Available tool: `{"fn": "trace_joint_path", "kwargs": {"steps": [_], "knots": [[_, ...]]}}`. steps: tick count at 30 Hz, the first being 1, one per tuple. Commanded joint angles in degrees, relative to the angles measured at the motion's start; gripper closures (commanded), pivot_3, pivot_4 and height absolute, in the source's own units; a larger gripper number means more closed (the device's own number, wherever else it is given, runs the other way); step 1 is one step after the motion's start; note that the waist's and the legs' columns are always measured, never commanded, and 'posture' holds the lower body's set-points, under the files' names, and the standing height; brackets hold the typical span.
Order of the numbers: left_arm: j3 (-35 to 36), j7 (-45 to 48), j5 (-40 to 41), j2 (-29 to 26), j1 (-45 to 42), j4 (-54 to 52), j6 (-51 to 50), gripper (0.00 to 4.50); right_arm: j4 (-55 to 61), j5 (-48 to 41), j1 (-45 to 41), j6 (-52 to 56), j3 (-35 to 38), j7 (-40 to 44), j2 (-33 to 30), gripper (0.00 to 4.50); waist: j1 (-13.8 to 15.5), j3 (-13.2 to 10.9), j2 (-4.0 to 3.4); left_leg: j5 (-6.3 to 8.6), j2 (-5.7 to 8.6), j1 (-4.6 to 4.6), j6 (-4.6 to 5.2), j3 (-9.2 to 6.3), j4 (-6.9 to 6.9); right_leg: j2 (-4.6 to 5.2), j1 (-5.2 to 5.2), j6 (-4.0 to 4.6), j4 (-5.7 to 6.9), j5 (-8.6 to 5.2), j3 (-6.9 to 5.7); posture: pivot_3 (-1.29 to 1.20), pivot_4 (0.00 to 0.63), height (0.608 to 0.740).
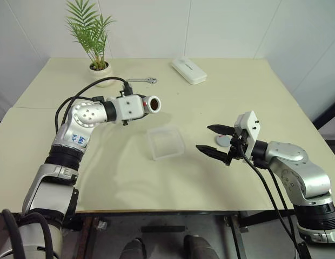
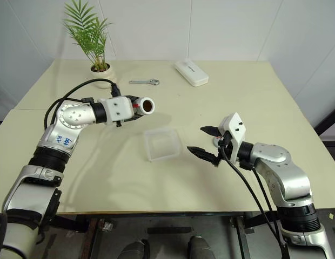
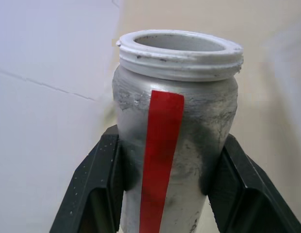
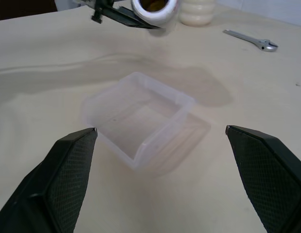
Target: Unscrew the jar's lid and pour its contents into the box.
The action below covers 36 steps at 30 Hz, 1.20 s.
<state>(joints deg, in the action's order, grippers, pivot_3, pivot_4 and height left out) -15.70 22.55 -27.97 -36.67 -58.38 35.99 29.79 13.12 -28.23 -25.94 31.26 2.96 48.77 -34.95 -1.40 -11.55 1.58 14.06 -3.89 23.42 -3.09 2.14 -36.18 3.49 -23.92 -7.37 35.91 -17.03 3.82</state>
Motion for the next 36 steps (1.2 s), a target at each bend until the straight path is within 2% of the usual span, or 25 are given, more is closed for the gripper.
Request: {"fn": "trace_joint_path", "kwargs": {"steps": [1,3,6,9,18,22,30,36], "knots": [[-4.8,-18.2,-16.0,-2.6,-4.0,-0.8,5.2,2.63,0.7,-0.6,-0.1,-1.4,1.6,-0.9,0.6,0.03,0.0,0.0,0.00,0.00,0.00,0.00,0.00,0.00,0.00,0.00,0.00,-0.02,0.00,0.01,0.01,0.00,0.150,0.740],[-6.6,-21.8,-18.7,-2.5,-4.9,0.8,6.1,2.63,0.6,-0.7,-0.2,-1.4,1.7,-1.1,0.8,0.03,0.1,0.0,0.00,0.00,0.01,0.01,0.00,0.02,0.00,0.00,0.00,-0.03,-0.01,0.01,0.02,0.00,0.150,0.740],[-14.2,-41.9,-38.2,-5.2,-6.2,-3.5,0.5,2.63,0.9,-0.7,0.1,-1.4,1.5,-1.7,1.6,0.03,0.1,0.0,0.00,0.00,0.03,0.01,0.00,0.03,0.04,0.01,0.00,-0.03,-0.04,0.01,0.02,0.00,0.150,0.740],[-18.5,-53.3,-47.4,-5.8,-6.1,-3.8,-4.4,2.63,1.2,-0.9,0.6,-1.3,1.6,-2.6,2.4,0.03,0.1,0.0,0.00,0.01,0.03,0.01,0.01,0.05,0.09,0.01,-0.02,-0.05,-0.04,0.00,0.05,0.00,0.150,0.740],[-25.6,-67.0,-57.4,-6.1,-7.7,-2.2,-6.8,2.63,2.0,-1.7,1.8,-1.0,2.0,-4.9,4.7,0.03,0.3,0.0,0.00,0.01,0.03,0.01,0.01,0.08,0.07,0.01,-0.03,-0.05,0.02,-0.01,0.05,0.00,0.150,0.740],[-27.0,-66.0,-58.6,-6.1,-8.5,-1.5,-7.0,2.63,1.7,-2.1,1.6,-1.1,1.9,-5.2,5.4,0.03,0.6,0.0,0.00,0.01,0.03,0.01,0.01,0.08,0.06,0.00,-0.04,-0.05,0.02,0.00,0.05,0.00,0.150,0.740],[-26.4,-62.9,-55.5,-8.4,-8.3,-2.5,-2.4,2.63,0.3,-2.0,1.0,-2.0,1.7,-5.2,5.8,0.03,1.4,0.0,0.00,0.01,0.03,0.00,0.00,0.11,0.06,0.00,-0.05,-0.05,0.05,-0.01,0.05,0.00,0.150,0.740],[-19.5,-54.5,-41.0,-9.4,-8.2,-0.3,5.6,2.63,0.1,-2.1,1.2,-2.1,1.5,-4.7,5.5,0.03,1.5,0.0,0.00,0.00,0.03,0.01,0.00,0.12,0.02,0.02,-0.05,-0.05,0.06,0.00,0.05,0.00,0.150,0.740]]}}
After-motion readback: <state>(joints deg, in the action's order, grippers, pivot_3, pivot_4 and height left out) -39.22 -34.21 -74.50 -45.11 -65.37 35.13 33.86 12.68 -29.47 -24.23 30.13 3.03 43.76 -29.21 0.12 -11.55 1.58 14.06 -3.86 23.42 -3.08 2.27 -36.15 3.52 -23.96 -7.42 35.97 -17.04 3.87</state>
